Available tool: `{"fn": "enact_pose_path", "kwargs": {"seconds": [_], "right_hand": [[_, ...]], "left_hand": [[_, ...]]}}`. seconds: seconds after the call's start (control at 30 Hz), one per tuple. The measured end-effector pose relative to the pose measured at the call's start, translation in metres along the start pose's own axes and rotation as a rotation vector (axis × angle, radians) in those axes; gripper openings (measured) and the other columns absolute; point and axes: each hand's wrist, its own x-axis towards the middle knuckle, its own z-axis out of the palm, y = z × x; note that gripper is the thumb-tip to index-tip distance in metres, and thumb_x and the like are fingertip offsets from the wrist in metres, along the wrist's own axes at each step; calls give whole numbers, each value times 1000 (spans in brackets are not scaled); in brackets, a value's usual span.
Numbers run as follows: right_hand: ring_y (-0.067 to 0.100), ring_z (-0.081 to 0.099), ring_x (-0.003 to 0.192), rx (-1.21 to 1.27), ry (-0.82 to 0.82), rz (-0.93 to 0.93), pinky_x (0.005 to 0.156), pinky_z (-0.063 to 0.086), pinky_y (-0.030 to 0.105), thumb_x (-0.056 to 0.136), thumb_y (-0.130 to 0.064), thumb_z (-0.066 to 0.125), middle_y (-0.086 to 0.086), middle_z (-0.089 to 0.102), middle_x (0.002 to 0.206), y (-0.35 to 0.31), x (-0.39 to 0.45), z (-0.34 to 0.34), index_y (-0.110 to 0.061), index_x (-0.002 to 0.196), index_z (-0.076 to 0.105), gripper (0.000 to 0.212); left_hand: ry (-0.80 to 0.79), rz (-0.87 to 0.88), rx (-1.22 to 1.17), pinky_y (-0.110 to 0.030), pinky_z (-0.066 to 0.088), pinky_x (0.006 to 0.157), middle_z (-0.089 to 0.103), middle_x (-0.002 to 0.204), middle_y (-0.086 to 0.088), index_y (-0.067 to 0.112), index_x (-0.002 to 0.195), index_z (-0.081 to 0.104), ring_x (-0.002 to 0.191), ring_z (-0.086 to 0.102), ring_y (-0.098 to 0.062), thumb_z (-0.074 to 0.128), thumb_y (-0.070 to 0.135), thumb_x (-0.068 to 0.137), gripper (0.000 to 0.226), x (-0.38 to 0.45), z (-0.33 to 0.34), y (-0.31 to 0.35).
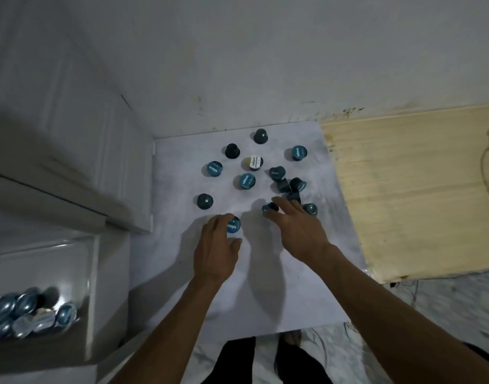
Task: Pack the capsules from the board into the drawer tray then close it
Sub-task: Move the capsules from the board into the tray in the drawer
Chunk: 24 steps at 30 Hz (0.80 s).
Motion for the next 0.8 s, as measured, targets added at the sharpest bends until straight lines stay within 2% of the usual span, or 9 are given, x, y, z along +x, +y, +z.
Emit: {"fn": "enact_pose_path", "kwargs": {"seconds": [0.07, 0.13, 0.27, 0.37, 0.43, 0.57, 0.8], "right_hand": [[33, 32, 137, -6, 6, -24, 91, 52, 48, 93, -2, 49, 7, 31, 152, 6, 6, 9, -25, 141, 45, 54], [35, 38, 132, 26, 47, -54, 84, 55, 50, 91, -1, 52, 10, 38, 147, 12, 13, 20, -21, 137, 51, 50], [35, 54, 110, 79, 151, -92, 62, 57, 47, 85, -1, 59, 11, 55, 120, 19, 26, 39, -15, 118, 62, 36], [31, 60, 96, 151, 240, -83, 56, 55, 41, 91, -14, 59, 5, 63, 106, 14, 30, 45, -20, 111, 62, 21], [27, 63, 91, 249, 326, -29, 55, 55, 38, 93, -23, 59, 0, 68, 103, 7, 27, 46, -23, 111, 63, 18], [23, 59, 90, 457, 418, 110, 58, 48, 33, 92, -26, 61, 1, 68, 96, -1, 20, 58, -24, 116, 62, 23], [20, 61, 95, 527, 576, 100, 74, 52, 28, 89, -26, 70, -1, 68, 111, 1, 20, 87, -16, 111, 66, 25]], "left_hand": [[37, 9, 2, -30, 43, 103, 58, 132, -5, 12, 131, 53, 123, 52, -21, 71, 24, 86, 50, 0, 6, -1], [84, 33, 5, -31, 45, 100, 62, 126, -6, 12, 127, 57, 118, 55, -22, 71, 21, 86, 45, 1, 12, -2], [170, 65, -16, -35, 52, 94, 67, 115, -6, 11, 118, 62, 107, 60, -24, 72, 20, 85, 35, 5, 21, -10], [209, 94, -52, -42, 55, 88, 69, 109, -4, 12, 115, 63, 102, 62, -22, 72, 21, 85, 32, 6, 26, -17], [233, 106, -72, -43, 55, 87, 69, 108, -4, 12, 114, 63, 101, 62, -22, 74, 20, 84, 33, 7, 28, -20], [269, 144, -124, -44, 55, 87, 69, 109, -5, 9, 113, 64, 101, 62, -23, 74, 19, 83, 33, 9, 34, -25], [362, 226, -157, -41, 54, 89, 70, 108, -5, 8, 111, 64, 101, 64, -23, 73, 25, 85, 32, 10, 44, -34]]}}
